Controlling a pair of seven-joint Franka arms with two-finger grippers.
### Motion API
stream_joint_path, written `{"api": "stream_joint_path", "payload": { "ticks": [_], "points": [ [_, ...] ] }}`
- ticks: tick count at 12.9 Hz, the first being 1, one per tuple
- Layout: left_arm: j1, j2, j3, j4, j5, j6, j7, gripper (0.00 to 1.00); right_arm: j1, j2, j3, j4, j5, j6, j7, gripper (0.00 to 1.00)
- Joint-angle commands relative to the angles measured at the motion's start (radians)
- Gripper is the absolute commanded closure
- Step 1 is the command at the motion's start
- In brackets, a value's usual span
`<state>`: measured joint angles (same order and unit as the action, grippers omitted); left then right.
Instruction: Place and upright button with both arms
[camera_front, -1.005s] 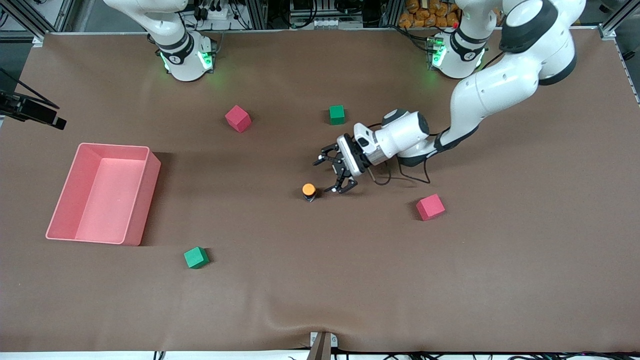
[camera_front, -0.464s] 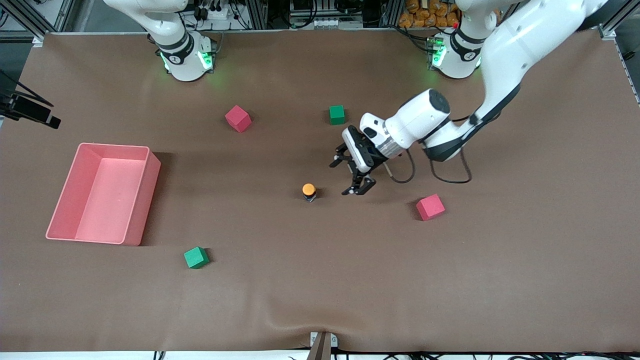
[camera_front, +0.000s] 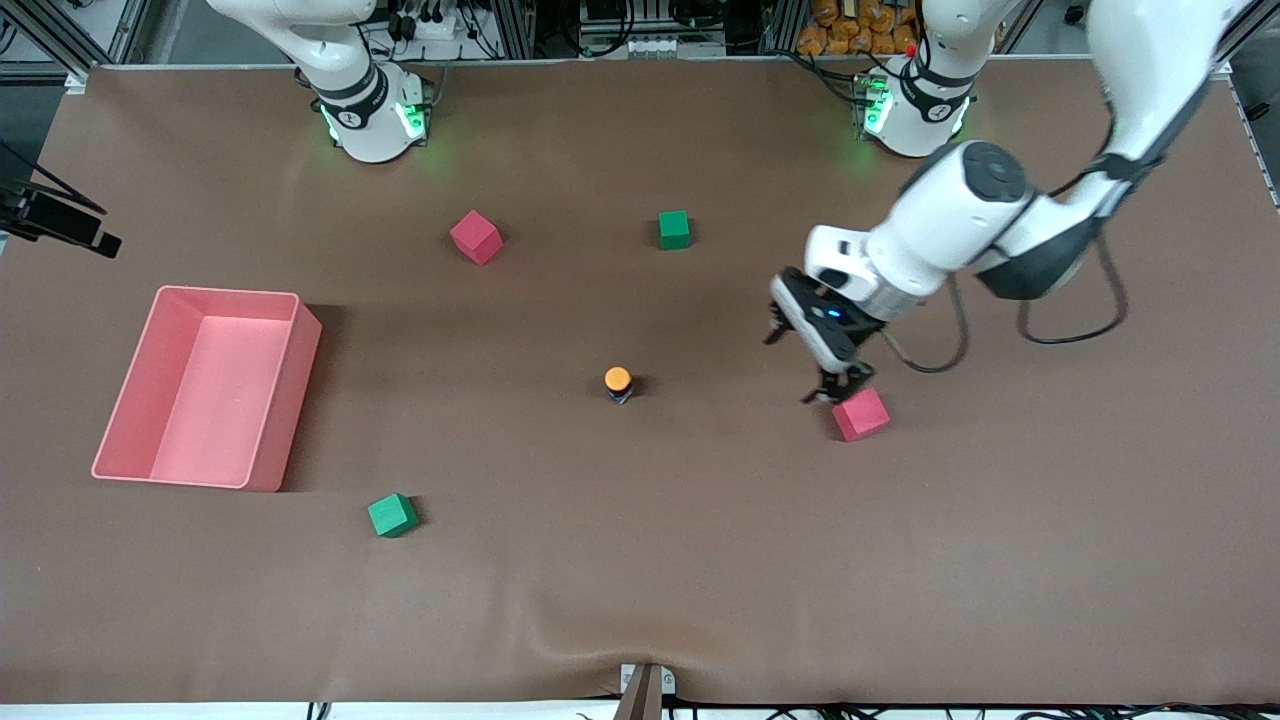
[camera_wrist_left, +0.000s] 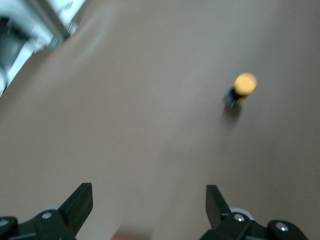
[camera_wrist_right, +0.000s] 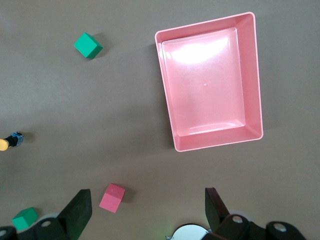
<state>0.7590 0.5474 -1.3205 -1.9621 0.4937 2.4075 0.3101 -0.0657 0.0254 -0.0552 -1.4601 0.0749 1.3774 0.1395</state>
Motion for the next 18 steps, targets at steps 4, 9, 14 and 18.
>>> {"api": "stream_joint_path", "payload": {
  "ticks": [4, 9, 14, 18],
  "points": [
    [0.003, 0.005, -0.032, 0.161, -0.004, -0.257, -0.017, 0.00, -0.016, 0.001, 0.003, 0.009, 0.023, -0.005, -0.006, 0.00],
    [0.000, 0.002, 0.030, 0.317, -0.078, -0.476, -0.019, 0.00, -0.016, 0.001, 0.003, 0.009, 0.019, -0.006, -0.006, 0.00],
    [-0.036, -0.052, 0.165, 0.449, -0.155, -0.671, -0.014, 0.00, -0.014, 0.001, 0.003, 0.007, 0.019, -0.008, -0.006, 0.00],
    [-0.220, -0.234, 0.393, 0.454, -0.178, -0.673, -0.025, 0.00, -0.014, 0.001, 0.003, 0.007, 0.019, -0.008, -0.006, 0.00]
  ]
}}
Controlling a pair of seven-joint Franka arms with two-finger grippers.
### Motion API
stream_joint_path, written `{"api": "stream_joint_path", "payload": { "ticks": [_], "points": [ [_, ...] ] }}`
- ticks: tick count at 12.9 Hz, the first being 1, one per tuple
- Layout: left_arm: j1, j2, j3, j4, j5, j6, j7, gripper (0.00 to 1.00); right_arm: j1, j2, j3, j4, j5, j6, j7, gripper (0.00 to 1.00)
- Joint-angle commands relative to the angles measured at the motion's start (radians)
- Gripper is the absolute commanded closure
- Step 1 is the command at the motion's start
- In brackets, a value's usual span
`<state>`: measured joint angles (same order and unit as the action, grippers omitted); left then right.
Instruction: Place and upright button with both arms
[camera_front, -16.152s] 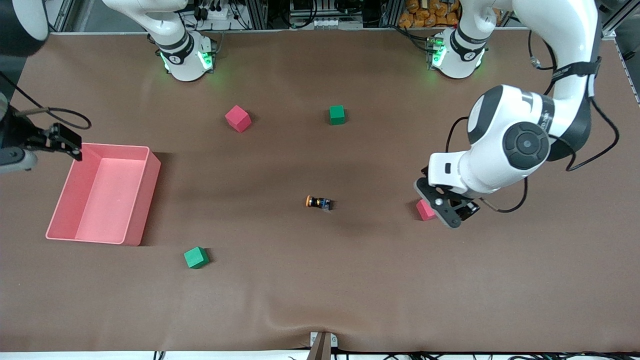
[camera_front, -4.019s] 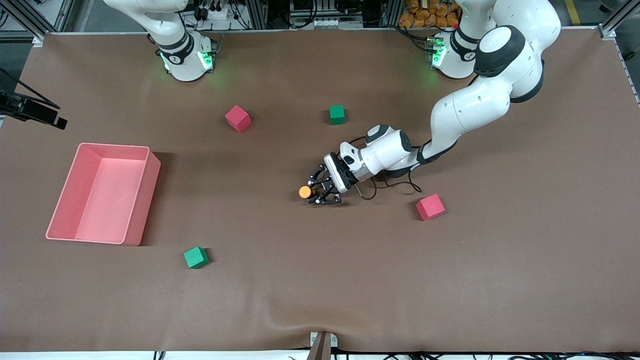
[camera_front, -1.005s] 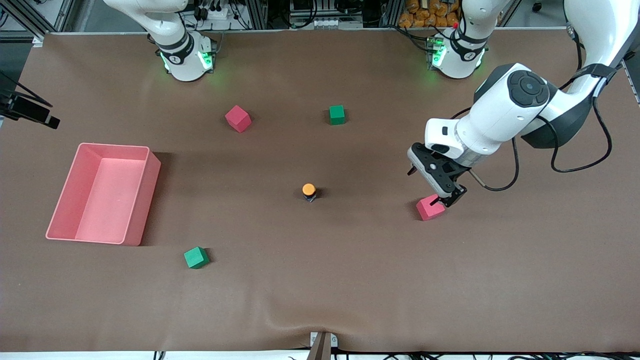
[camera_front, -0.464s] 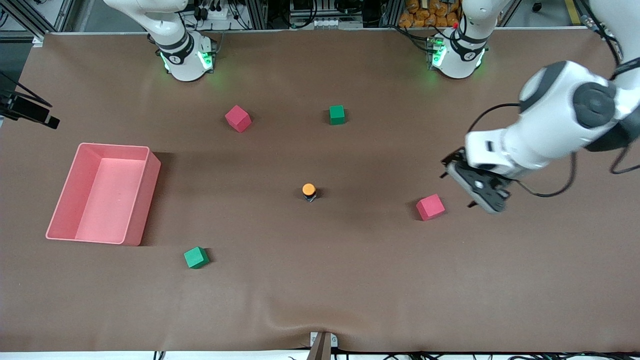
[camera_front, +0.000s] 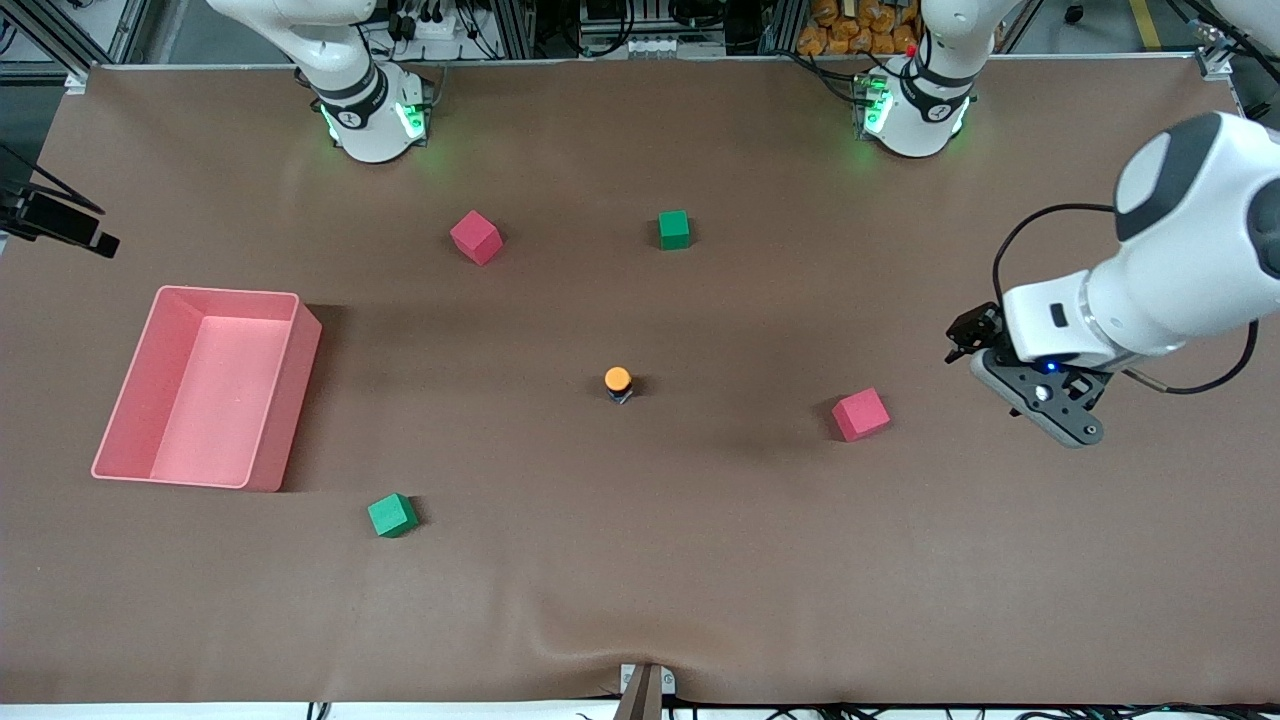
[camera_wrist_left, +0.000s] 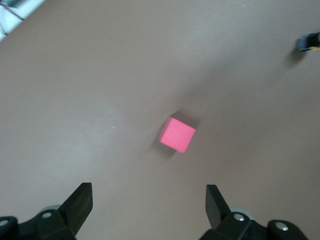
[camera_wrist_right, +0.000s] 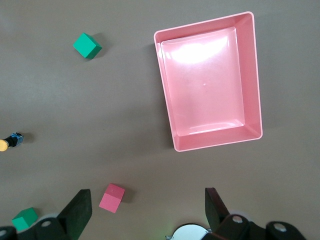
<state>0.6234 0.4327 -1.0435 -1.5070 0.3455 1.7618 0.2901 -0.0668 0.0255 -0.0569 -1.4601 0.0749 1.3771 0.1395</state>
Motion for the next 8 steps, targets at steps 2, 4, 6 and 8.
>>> {"api": "stream_joint_path", "payload": {
  "ticks": [2, 4, 6, 8],
  "points": [
    [-0.116, -0.143, 0.231, 0.037, -0.119, -0.044, -0.005, 0.00, -0.010, 0.004, 0.005, 0.007, 0.019, -0.007, -0.008, 0.00],
    [-0.242, -0.213, 0.415, 0.034, -0.177, -0.061, -0.003, 0.00, -0.011, 0.004, 0.003, 0.009, 0.014, -0.009, -0.009, 0.00],
    [-0.339, -0.230, 0.543, 0.021, -0.184, -0.090, 0.000, 0.00, -0.008, 0.004, 0.003, 0.009, -0.001, -0.012, -0.059, 0.00],
    [-0.439, -0.252, 0.678, 0.027, -0.230, -0.111, -0.003, 0.00, -0.010, 0.001, 0.003, 0.010, -0.004, -0.015, -0.093, 0.00]
  ]
}}
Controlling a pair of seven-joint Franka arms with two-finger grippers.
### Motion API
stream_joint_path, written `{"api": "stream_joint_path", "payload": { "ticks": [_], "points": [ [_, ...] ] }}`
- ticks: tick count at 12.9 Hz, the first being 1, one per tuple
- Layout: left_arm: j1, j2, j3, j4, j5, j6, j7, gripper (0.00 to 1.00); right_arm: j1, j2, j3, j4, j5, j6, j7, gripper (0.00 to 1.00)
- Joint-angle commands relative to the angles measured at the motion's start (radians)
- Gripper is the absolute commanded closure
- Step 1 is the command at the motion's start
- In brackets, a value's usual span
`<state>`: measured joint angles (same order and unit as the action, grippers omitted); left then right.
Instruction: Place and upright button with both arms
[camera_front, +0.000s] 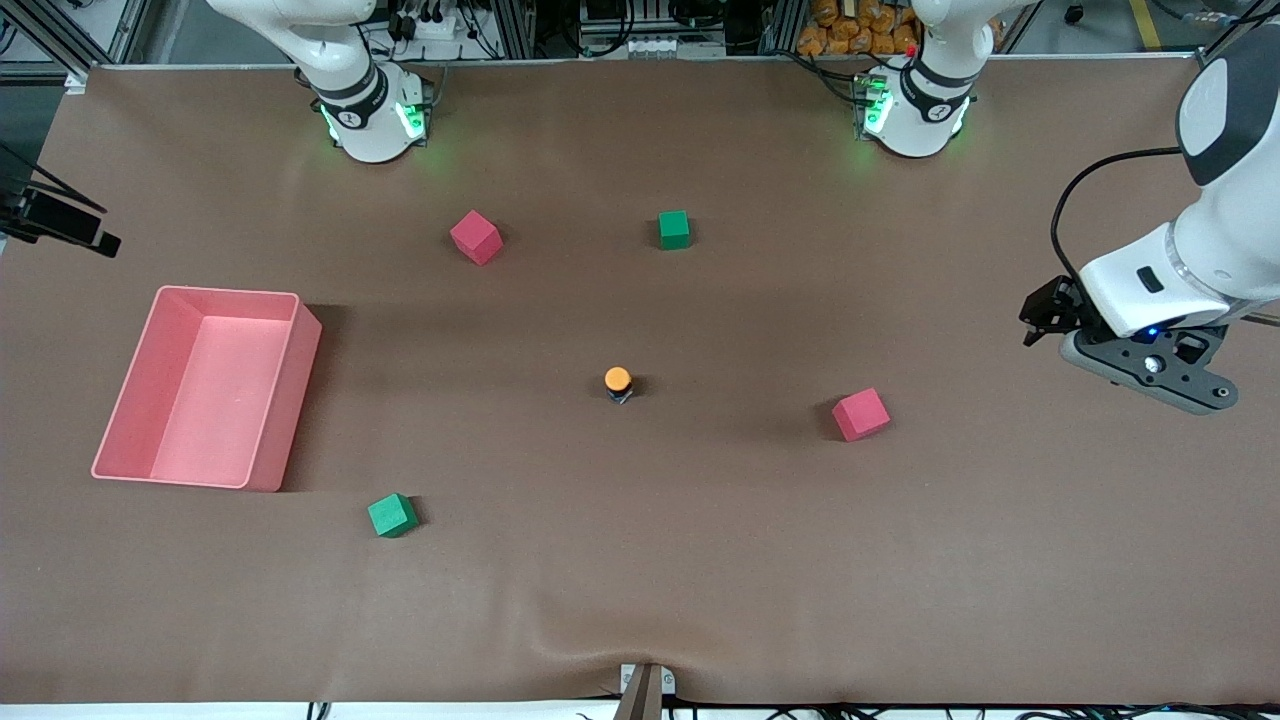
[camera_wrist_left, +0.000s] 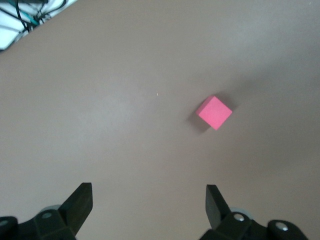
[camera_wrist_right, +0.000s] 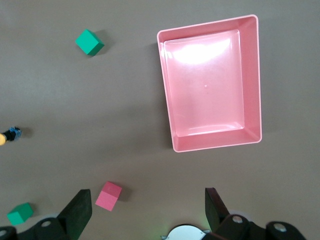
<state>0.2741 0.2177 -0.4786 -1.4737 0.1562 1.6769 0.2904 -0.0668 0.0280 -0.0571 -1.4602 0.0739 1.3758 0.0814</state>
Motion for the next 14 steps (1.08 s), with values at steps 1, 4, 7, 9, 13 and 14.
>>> {"api": "stream_joint_path", "payload": {
  "ticks": [1, 4, 7, 9, 13, 14],
  "points": [
    [-0.152, -0.041, 0.182, -0.004, -0.047, -0.031, -0.005, 0.00, -0.010, -0.003, 0.003, 0.011, -0.003, -0.014, -0.035, 0.00],
    [-0.266, -0.070, 0.343, 0.004, -0.049, -0.039, -0.019, 0.00, -0.008, -0.003, 0.003, 0.011, -0.003, -0.014, -0.035, 0.00],
    [-0.332, -0.116, 0.420, -0.014, -0.076, -0.055, -0.198, 0.00, -0.001, -0.002, 0.005, 0.011, -0.028, -0.014, -0.038, 0.00],
    [-0.374, -0.133, 0.455, -0.016, -0.076, -0.092, -0.244, 0.00, 0.019, -0.003, 0.008, 0.011, -0.066, -0.014, -0.048, 0.00],
    [-0.383, -0.146, 0.475, -0.014, -0.066, -0.105, -0.281, 0.00, 0.025, -0.006, 0.008, 0.011, -0.091, -0.037, -0.163, 0.00],
    [-0.381, -0.156, 0.491, -0.010, -0.064, -0.105, -0.278, 0.00, 0.027, -0.008, 0.008, 0.011, -0.089, -0.040, -0.161, 0.00]
  ]
}}
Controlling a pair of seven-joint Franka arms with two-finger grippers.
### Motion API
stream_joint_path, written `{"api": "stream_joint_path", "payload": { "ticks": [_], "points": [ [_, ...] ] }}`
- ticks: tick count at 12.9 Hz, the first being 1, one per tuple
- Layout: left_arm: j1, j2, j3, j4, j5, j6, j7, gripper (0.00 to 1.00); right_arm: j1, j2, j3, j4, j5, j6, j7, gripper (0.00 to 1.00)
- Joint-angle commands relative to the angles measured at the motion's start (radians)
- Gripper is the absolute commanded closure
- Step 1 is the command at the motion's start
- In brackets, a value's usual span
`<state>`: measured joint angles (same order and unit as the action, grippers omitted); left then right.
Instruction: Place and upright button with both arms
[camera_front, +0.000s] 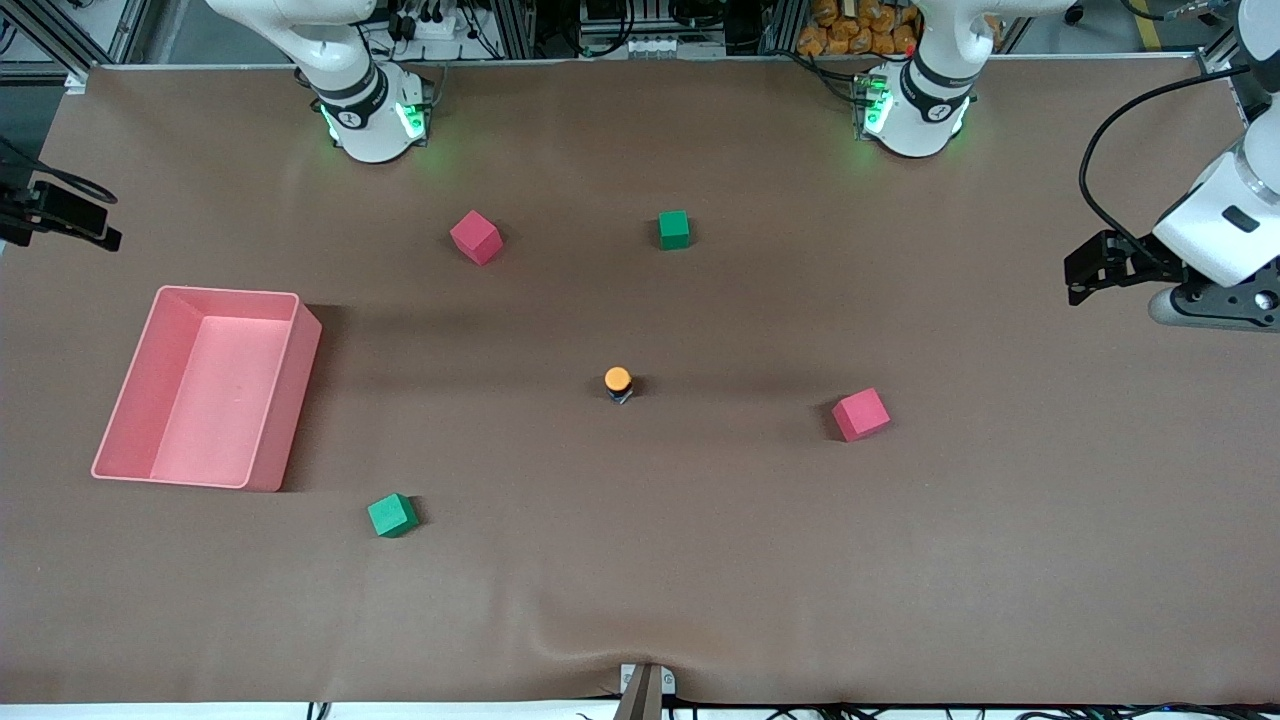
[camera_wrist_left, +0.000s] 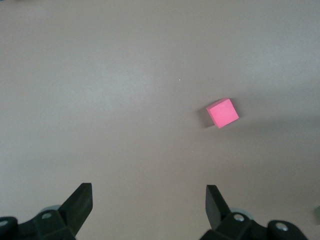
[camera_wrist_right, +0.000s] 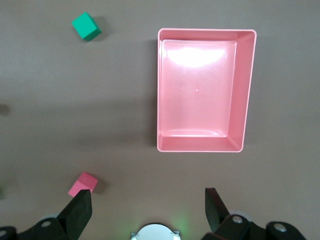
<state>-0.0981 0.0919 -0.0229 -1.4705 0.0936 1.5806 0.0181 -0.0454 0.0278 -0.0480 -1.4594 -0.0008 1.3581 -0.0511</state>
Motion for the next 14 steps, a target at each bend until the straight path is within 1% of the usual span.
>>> {"api": "stream_joint_path", "payload": {
  "ticks": [1, 2, 3, 5, 6, 8, 9, 11, 13, 14],
  "points": [
    [-0.008, -0.059, 0.053, -0.024, 0.002, -0.014, -0.006, 0.00, 0.006, -0.009, -0.001, 0.010, -0.010, -0.022, -0.029, 0.00],
    [0.003, -0.087, 0.061, -0.046, -0.001, -0.040, -0.015, 0.00, 0.006, -0.011, -0.001, 0.010, -0.004, -0.023, -0.026, 0.00],
    [0.017, -0.112, 0.083, -0.072, -0.011, -0.039, -0.014, 0.00, 0.006, -0.009, 0.000, 0.011, -0.001, -0.020, -0.023, 0.00],
    [0.021, -0.180, 0.089, -0.137, -0.012, -0.019, -0.023, 0.00, 0.009, -0.011, 0.003, 0.011, 0.024, -0.019, -0.015, 0.00],
    [0.021, -0.217, 0.089, -0.186, -0.014, -0.007, -0.029, 0.00, 0.007, -0.011, 0.003, 0.011, 0.036, -0.019, -0.015, 0.00],
    [0.021, -0.320, 0.080, -0.371, -0.015, 0.129, -0.087, 0.00, 0.007, -0.011, 0.003, 0.011, 0.042, -0.017, -0.015, 0.00],
    [0.021, -0.339, 0.055, -0.396, -0.015, 0.142, -0.143, 0.00, 0.007, -0.011, 0.003, 0.011, 0.044, -0.017, -0.015, 0.00],
    [0.021, -0.327, 0.047, -0.363, -0.014, 0.124, -0.172, 0.00, 0.007, -0.009, 0.003, 0.011, 0.042, -0.014, -0.015, 0.00],
    [0.021, -0.276, 0.049, -0.270, -0.015, 0.118, -0.167, 0.00, 0.007, -0.009, 0.002, 0.011, 0.039, -0.013, -0.026, 0.00],
    [0.021, -0.258, 0.050, -0.246, -0.018, 0.098, -0.165, 0.00, 0.007, -0.009, 0.002, 0.011, 0.033, -0.011, -0.027, 0.00]
  ]
}}
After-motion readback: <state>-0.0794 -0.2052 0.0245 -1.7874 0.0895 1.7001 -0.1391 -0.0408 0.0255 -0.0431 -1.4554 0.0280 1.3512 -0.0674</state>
